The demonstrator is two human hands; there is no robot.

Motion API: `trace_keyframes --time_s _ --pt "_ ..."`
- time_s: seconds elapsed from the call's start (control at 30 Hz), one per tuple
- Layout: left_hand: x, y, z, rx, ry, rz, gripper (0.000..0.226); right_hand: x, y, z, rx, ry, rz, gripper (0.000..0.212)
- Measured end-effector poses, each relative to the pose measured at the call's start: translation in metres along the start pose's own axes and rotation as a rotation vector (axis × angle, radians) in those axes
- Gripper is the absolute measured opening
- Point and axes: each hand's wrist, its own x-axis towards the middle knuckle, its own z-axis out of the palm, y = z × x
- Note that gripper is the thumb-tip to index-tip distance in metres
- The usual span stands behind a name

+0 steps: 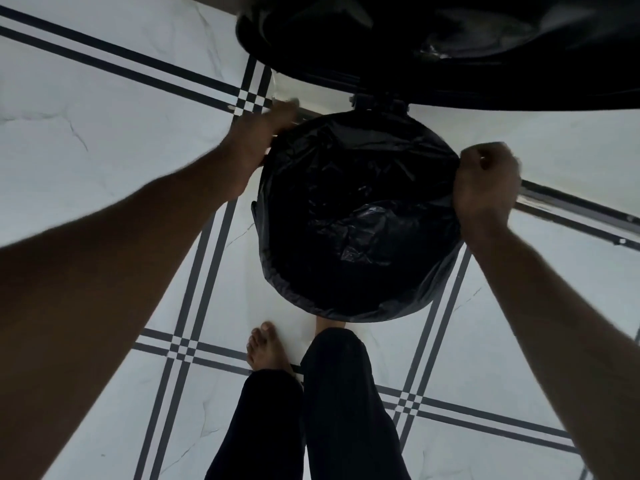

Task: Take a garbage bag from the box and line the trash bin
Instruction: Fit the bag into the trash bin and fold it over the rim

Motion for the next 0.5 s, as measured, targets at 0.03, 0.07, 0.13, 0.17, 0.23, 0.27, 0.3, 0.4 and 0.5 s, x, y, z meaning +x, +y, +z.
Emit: trace_keyframes --time_s 0.03,0.07,0.13,0.17,0.23,0.27,0.3,0.4,0.5 --pt "-0.001 -0.010 -0.004 -0.050 0.009 0.052 0.043 -0.017 -0.002 -0.007 -0.077 0.129 -0.122 0.016" --pt "0.003 0.011 -0.026 -0.164 -0.027 0.077 0.042 -0.034 -0.003 -0.013 -0.112 0.218 -0.246 0.021" --pt "0.019 0.116 -0.131 -0.370 -0.195 0.111 0.027 -0.066 -0.012 -0.016 -0.104 0.168 -0.477 0.022" --pt "0.027 0.184 -0.198 -0.539 -0.285 0.157 0.019 -0.078 -0.015 -0.010 -0.081 0.035 -0.543 0.021" --pt "0.024 0.291 -0.291 -0.727 -0.334 0.365 0.019 -0.092 -0.015 0.018 -0.154 -0.270 -0.608 0.019" --pt "0.018 0.301 -0.316 -0.767 -0.409 0.437 0.023 -0.092 -0.011 0.037 -0.239 -0.365 -0.642 0.020" --pt "0.013 0.306 -0.322 -0.781 -0.452 0.487 0.023 -0.086 -0.006 0.057 -0.329 -0.432 -0.662 0.022" --pt "0.019 0.303 -0.316 -0.786 -0.406 0.467 0.018 -0.052 0.014 0.111 -0.552 -0.630 -0.600 0.031" --pt "0.028 0.302 -0.314 -0.850 -0.480 0.462 0.019 -0.027 0.038 0.140 -0.805 -0.708 -0.543 0.044"
